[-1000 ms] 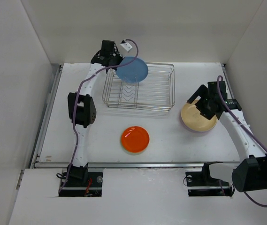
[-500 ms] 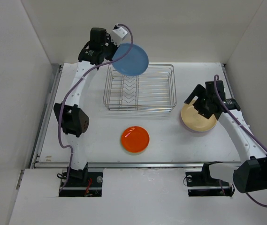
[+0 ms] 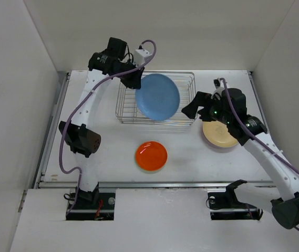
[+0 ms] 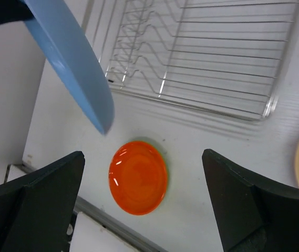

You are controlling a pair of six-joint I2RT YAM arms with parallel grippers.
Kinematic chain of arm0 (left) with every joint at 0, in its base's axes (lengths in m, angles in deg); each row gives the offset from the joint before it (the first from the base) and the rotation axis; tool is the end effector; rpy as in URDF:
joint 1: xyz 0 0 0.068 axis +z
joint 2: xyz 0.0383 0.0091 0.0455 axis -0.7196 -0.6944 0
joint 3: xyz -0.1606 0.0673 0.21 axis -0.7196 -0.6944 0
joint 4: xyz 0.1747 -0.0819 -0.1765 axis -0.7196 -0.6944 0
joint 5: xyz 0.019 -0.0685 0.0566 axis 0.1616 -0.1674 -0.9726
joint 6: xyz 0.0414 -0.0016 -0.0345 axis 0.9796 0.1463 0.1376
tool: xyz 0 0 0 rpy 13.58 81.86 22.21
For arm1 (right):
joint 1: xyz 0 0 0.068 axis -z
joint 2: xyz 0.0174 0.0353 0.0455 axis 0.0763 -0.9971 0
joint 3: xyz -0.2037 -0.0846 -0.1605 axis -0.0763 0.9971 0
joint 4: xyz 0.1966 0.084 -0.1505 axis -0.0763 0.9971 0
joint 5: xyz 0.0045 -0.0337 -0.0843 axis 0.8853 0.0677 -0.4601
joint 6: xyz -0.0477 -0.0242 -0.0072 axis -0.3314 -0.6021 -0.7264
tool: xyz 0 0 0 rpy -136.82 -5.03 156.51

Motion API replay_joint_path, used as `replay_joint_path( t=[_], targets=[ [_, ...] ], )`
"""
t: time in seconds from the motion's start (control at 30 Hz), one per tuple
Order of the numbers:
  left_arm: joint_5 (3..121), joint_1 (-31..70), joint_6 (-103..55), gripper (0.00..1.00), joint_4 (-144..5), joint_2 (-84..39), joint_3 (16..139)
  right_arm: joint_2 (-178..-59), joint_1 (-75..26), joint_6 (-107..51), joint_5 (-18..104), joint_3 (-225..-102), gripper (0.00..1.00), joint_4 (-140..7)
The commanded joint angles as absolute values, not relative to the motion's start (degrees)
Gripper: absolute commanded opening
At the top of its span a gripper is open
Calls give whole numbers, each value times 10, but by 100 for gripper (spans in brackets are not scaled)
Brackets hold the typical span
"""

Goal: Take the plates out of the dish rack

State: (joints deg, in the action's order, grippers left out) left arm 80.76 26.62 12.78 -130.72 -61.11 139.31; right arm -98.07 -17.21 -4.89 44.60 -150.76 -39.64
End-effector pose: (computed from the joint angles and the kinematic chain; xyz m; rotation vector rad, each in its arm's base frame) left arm 0.3891 -0.1542 0.4288 1.0705 1.9285 -0.4687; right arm 0.2134 0.0906 0.3670 0.0393 2.0796 0.7285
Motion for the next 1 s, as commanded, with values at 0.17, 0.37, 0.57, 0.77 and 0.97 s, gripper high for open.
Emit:
replay_joint_path(
  t=[0.17, 0.37, 0.57, 0.77, 0.97],
  targets=[
    [906, 240, 142, 0, -1447, -578, 1326, -1066, -246, -63, 452, -1557, 100, -484],
    [906, 233, 142, 0, -1453, -578, 1321, -1096, -260, -37, 442, -1562, 63, -495],
    [881, 233, 134, 8, -1437, -567, 1327, -1085, -260, 12, 402, -1551, 0, -490],
    [780, 233, 65, 100, -1374, -567, 1353, -1066, -238, 77, 319, -1557, 0, -430],
    [670, 250, -23, 100, -1302, -561, 1346, -1001, -178, 170, 217, -1536, 0, -345]
  ],
)
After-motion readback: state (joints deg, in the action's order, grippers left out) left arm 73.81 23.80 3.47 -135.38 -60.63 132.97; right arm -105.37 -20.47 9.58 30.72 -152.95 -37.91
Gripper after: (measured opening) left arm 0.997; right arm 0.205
